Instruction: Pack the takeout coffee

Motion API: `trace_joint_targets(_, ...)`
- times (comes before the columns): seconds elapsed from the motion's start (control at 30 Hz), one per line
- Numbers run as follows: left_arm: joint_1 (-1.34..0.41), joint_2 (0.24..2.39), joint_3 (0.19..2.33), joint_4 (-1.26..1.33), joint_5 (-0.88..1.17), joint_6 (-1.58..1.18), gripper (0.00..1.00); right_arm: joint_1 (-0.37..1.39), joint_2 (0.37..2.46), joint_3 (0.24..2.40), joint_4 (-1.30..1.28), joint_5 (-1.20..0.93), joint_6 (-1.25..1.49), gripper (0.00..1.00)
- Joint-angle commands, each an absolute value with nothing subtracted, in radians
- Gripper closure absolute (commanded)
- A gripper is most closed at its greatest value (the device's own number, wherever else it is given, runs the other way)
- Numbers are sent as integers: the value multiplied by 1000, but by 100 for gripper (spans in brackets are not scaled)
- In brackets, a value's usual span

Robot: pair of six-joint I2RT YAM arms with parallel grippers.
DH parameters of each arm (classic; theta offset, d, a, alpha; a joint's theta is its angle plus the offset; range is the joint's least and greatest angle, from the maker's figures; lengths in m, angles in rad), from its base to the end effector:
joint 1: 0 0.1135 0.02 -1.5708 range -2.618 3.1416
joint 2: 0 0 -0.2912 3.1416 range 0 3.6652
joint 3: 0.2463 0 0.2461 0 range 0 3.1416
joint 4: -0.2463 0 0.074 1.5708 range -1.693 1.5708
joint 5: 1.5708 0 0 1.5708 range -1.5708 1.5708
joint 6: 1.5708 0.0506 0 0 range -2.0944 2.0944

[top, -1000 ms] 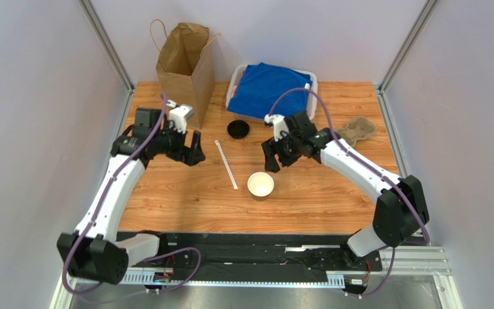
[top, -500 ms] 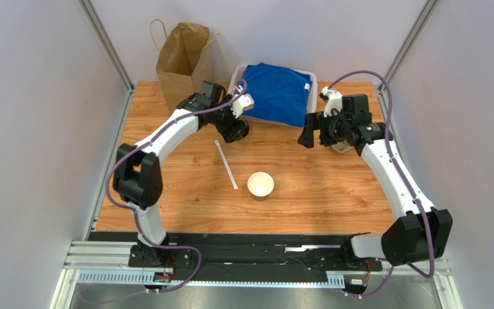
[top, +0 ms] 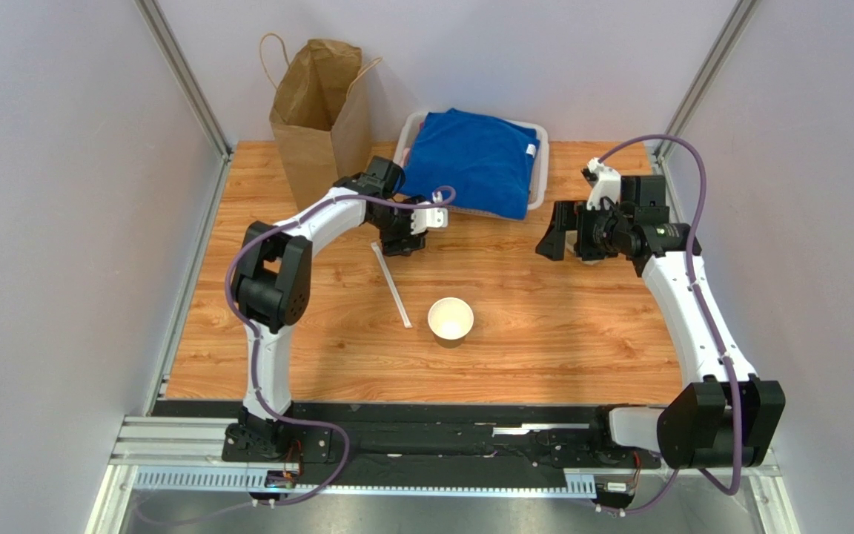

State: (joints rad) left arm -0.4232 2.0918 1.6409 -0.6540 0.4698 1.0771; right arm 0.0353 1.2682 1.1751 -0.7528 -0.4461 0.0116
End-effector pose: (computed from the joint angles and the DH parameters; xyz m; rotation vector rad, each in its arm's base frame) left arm 0.4095 -0.2096 0.2096 1.8302 1.7532 -0.3807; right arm 0.2548 0.0308 0.3395 -0.2321 2.3699 0.5591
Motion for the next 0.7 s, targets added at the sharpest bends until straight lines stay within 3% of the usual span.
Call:
trace_joint_targets(0.0,-431,2134,1716,-690,469,1239,29,21,1238,1166,-742,-480,25,3)
trace_joint_targets(0.33,-430,2198,1733,-710,420,1341,37,14,1236,1164,-742,-502,28,3)
trace_joint_targets(0.43,-430,2204,1729,-716,416,1362,45,15,1235,1170,-744,-503,25,3)
trace_joint_targets(0.67,-433,2178,1707,-716,405,1358,78,14,1238,1201,-744,-508,11,3)
